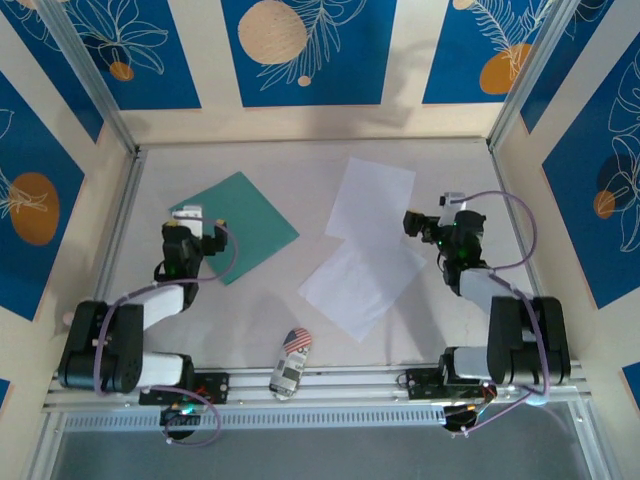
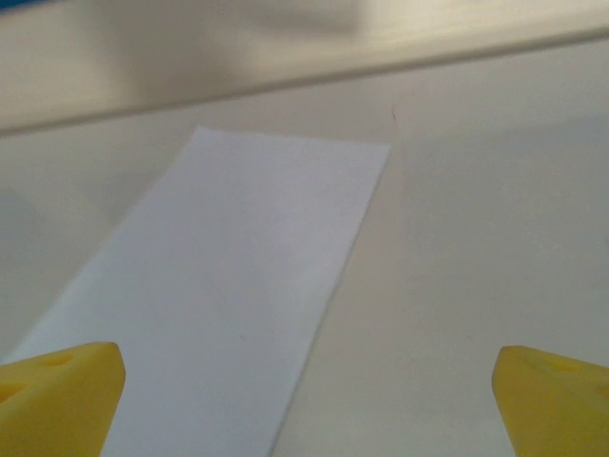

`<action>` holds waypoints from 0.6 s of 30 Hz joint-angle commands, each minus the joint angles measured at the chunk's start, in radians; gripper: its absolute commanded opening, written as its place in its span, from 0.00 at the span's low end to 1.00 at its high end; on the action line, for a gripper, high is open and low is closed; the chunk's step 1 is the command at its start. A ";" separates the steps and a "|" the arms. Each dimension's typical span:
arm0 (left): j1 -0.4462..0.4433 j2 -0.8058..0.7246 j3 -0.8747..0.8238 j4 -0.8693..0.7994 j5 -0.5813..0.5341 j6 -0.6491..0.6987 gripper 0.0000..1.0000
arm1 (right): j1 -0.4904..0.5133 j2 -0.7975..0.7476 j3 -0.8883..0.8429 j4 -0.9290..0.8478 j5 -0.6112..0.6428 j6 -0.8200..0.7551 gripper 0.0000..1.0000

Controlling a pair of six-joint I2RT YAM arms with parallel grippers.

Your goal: Put the files into the folder

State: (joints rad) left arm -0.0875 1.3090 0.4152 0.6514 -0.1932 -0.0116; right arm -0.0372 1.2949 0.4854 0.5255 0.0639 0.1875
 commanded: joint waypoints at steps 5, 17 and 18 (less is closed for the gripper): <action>-0.024 -0.096 0.278 -0.522 -0.054 -0.262 1.00 | 0.038 -0.150 0.126 -0.255 -0.128 0.278 0.99; -0.140 0.267 0.673 -0.821 0.332 -0.480 1.00 | 0.366 0.104 0.288 -0.247 -0.258 0.516 0.99; -0.159 0.317 0.714 -0.848 0.339 -0.476 1.00 | 0.384 0.142 0.304 -0.245 -0.272 0.526 0.99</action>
State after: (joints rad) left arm -0.2012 1.5280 1.0370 -0.0605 0.0292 -0.4255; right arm 0.2977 1.3594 0.7502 0.2951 -0.1497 0.6426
